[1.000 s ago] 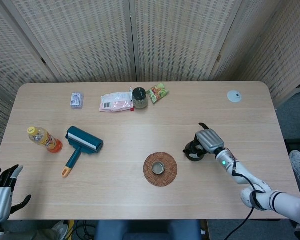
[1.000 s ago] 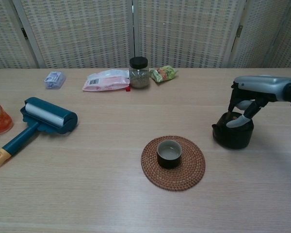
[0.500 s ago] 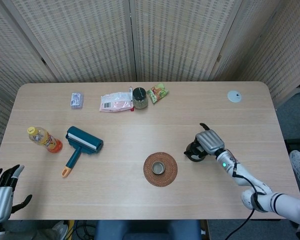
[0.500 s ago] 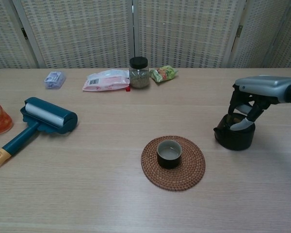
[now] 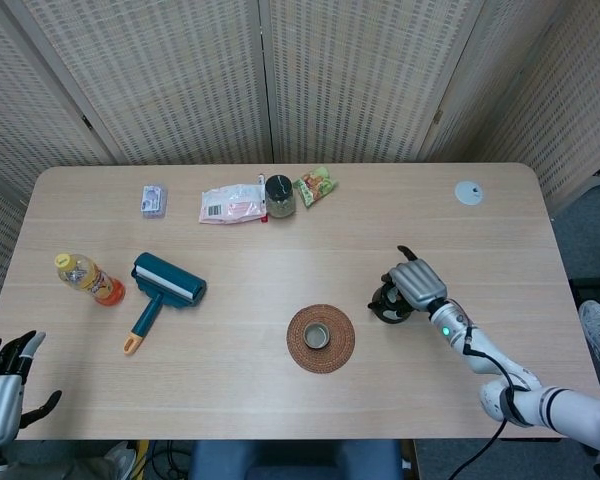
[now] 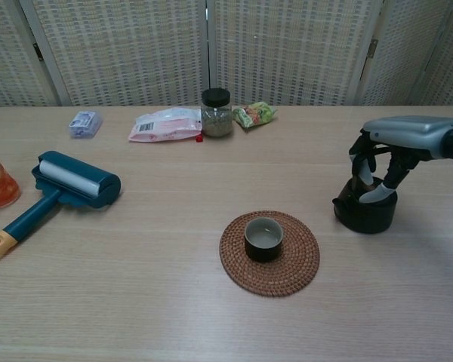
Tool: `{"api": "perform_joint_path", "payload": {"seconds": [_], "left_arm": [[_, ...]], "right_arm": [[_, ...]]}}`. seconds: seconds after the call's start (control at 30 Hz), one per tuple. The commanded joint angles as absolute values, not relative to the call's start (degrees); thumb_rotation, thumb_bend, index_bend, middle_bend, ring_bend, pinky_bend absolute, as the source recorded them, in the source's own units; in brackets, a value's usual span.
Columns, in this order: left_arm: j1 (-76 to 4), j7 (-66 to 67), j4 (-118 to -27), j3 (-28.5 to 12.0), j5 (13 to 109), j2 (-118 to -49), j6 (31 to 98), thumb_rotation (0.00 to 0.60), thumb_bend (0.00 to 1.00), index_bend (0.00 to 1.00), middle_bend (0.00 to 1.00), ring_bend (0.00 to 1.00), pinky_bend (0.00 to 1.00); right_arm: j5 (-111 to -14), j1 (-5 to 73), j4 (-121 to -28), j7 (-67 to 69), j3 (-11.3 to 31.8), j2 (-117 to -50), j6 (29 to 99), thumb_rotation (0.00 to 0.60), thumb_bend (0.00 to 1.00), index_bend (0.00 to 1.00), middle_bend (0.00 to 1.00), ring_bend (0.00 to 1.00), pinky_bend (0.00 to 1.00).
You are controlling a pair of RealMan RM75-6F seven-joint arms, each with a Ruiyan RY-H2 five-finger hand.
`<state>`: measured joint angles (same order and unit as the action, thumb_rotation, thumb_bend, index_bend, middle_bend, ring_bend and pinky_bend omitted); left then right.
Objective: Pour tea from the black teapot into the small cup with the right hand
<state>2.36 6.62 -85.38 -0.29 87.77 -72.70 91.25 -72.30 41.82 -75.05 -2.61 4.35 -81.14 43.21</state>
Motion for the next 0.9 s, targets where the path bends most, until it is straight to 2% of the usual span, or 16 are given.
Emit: {"api": "perform_joint_path", "payload": {"seconds": [0.03,0.3,0.4,0.53,0.67,0.9], "left_arm": [[2.4,6.6,-85.3,-0.3,87.8,-72.7,91.3,0.6,0.2,0.11,0.1,0.12,0.02],[2.3,6.5,-85.3,-0.4,87.9,-72.6,91.3,0.6,0.2,0.11,0.1,0.12,0.02],[2.0,6.6,-85.4,-0.5,88.0,-72.6,91.2,0.6,0.2,0.11,0.1,0.12,0.02],[1.6,6.7,-85.6,-0.8,88.1,-72.4,90.9,0.6,0.2,0.11,0.1,0.12,0.02],[1.0,6.8,-86.0,-1.0,88.3,-72.2,90.5,0.6,0.2,0.11,0.1,0.12,0.02],[-0.2,7.0,-86.7,-1.6,88.6,-72.0,89.8,0.6,0.2,0.11,0.1,0.12,0.02]], "right_arm": [[-72.1,41.7,-75.9,-3.3,4.5,-80.6,43.5,0.493,0.0,0.53,0.43,0.32,0.0],[-71.9,41.0,-78.0,-6.0,4.7,-79.5,45.7,0.487,0.0,0.16,0.15,0.07,0.0],[-71.9,40.2,-79.2,-7.6,5.0,-78.9,48.0,0.487,0.0,0.07,0.09,0.03,0.0],[-72.3,38.4,-81.7,-8.4,5.1,-77.5,51.6,0.489,0.0,0.05,0.08,0.03,0.0],[-72.1,36.1,-85.3,-10.3,5.0,-75.2,55.7,0.595,0.0,0.05,0.11,0.03,0.0],[-72.8,29.5,-92.0,-12.8,3.7,-70.2,65.5,0.6,0.0,0.05,0.16,0.03,0.0]]}}
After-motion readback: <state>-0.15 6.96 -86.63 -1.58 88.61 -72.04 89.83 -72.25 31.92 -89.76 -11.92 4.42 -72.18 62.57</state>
